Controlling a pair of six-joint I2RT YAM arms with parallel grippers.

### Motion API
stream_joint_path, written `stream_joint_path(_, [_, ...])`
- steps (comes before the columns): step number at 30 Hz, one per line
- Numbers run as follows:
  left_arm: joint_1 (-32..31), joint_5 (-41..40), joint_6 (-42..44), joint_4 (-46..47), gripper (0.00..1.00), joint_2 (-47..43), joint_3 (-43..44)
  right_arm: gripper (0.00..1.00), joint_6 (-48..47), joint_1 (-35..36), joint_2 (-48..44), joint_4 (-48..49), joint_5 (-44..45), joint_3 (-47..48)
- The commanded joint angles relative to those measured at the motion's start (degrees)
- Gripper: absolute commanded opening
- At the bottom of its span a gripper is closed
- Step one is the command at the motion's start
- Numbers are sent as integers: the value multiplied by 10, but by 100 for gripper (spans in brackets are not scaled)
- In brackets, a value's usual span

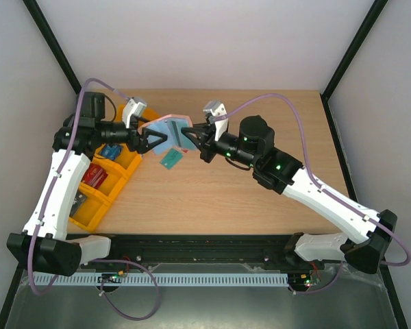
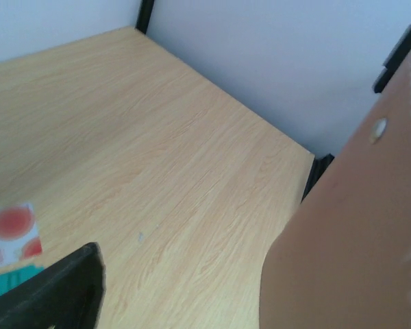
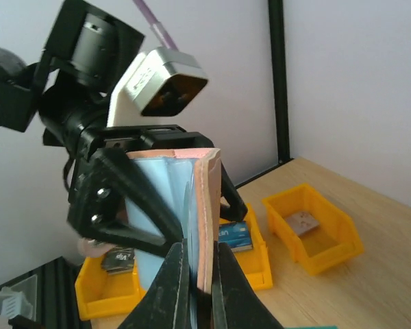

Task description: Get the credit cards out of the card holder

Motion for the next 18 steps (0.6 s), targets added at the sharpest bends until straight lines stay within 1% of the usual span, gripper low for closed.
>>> stream_joint_path(1, [1, 79, 6, 6, 69, -12, -4, 2, 1, -3, -17, 50, -76, -9])
stream_joint_path(2, [0, 95, 11, 2, 59, -13, -4, 2, 0, -3, -17, 49, -76, -10])
stream_joint_path(3, [0, 109, 17, -4, 45, -15, -4, 2, 0, -4, -17, 48, -75, -11])
stream_joint_path(4, [0, 118, 20, -9, 28, -17, -2, 3, 0, -4, -17, 46, -75, -12])
stream_joint_path(5, [0, 119, 21, -13, 13, -18, 1, 11, 0, -6, -17, 43, -72, -12])
stream_joint_path(6, [1, 115, 18, -14, 4, -18, 5, 17, -2, -8, -18, 37, -65, -13])
stream_joint_path(7, [2, 107, 18, -18, 2, -18, 9, 22, -6, -11, -21, 33, -55, -16])
stream_joint_path(11, [4, 84, 21, -26, 2, -17, 18, 33, -13, -41, -43, 23, -46, -40])
stream_joint_path(14, [4, 73, 19, -24, 2, -16, 18, 38, -21, -50, -50, 9, -41, -45])
stream_joint_path(18, [4, 71, 14, -22, 2, -14, 18, 42, -24, -50, -36, -8, -45, -34])
